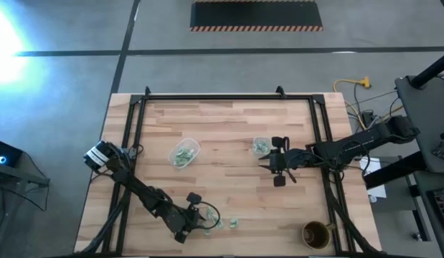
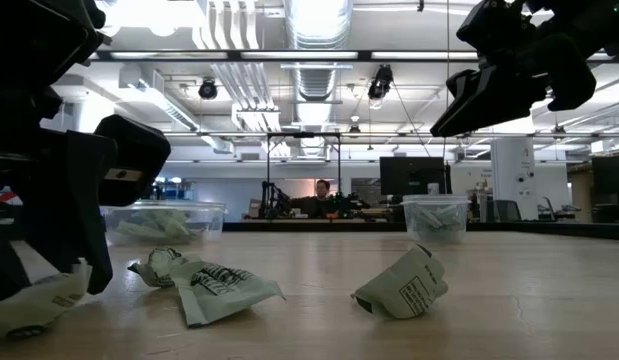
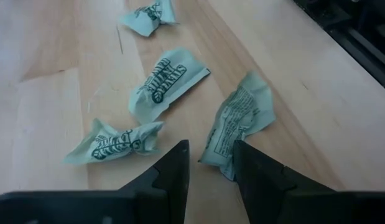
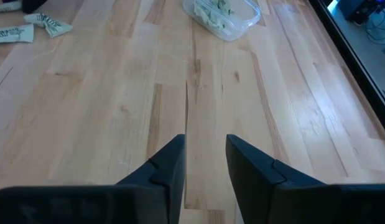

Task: Pick and place Stevia / Truvia into bins
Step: Put the light green stevia packet into the left transparent container

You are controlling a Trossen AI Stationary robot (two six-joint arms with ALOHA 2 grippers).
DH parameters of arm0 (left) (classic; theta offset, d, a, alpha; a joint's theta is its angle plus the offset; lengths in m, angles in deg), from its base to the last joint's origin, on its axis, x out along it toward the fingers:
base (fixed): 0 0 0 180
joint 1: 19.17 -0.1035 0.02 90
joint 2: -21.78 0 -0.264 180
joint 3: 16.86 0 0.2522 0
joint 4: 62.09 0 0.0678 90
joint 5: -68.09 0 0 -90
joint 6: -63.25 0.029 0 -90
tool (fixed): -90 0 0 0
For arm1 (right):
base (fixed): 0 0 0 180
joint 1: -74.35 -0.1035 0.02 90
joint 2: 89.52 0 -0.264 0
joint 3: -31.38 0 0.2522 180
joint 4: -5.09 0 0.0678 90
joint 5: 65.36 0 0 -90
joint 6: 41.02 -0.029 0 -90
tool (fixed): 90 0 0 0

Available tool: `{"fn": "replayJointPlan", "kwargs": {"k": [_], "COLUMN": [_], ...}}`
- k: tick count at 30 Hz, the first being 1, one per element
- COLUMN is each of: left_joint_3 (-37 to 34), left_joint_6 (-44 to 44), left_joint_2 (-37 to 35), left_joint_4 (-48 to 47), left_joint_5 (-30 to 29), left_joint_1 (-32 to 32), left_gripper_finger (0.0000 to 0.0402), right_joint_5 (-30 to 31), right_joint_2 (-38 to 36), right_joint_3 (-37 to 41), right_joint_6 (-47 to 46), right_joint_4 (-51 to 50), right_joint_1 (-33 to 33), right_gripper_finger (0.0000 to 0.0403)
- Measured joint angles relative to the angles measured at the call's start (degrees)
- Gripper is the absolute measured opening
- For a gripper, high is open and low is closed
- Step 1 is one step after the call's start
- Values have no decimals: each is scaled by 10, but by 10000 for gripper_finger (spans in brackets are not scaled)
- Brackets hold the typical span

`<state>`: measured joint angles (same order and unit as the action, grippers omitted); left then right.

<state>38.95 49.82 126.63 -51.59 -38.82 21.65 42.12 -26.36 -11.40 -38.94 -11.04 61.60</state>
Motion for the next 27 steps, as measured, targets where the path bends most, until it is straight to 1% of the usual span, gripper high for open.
{"fn": "replayJointPlan", "kwargs": {"k": [3,5,8,13,15,17,19,22,27], "left_joint_3": [-1,-1,-1,-1,0,0,0,-2,1], "left_joint_6": [5,5,7,36,38,39,39,39,39], "left_joint_2": [3,3,3,3,3,3,0,-12,-57], "left_joint_4": [2,2,2,1,0,-2,-5,-25,-73], "left_joint_5": [2,4,7,10,8,2,-10,-47,-109], "left_joint_1": [0,-1,-3,-3,-3,-3,-3,-4,-4], "left_gripper_finger": [108,101,75,13,5,9,10,5,1], "right_joint_5": [0,0,0,0,0,0,0,0,0], "right_joint_2": [0,0,0,0,0,0,0,0,0], "right_joint_3": [0,0,0,0,1,2,2,2,2], "right_joint_6": [0,0,0,0,0,0,0,0,0], "right_joint_4": [0,0,1,1,2,2,2,2,2], "right_joint_1": [0,0,0,0,0,0,0,0,0], "right_gripper_finger": [102,100,97,98,96,94,91,87,82]}}
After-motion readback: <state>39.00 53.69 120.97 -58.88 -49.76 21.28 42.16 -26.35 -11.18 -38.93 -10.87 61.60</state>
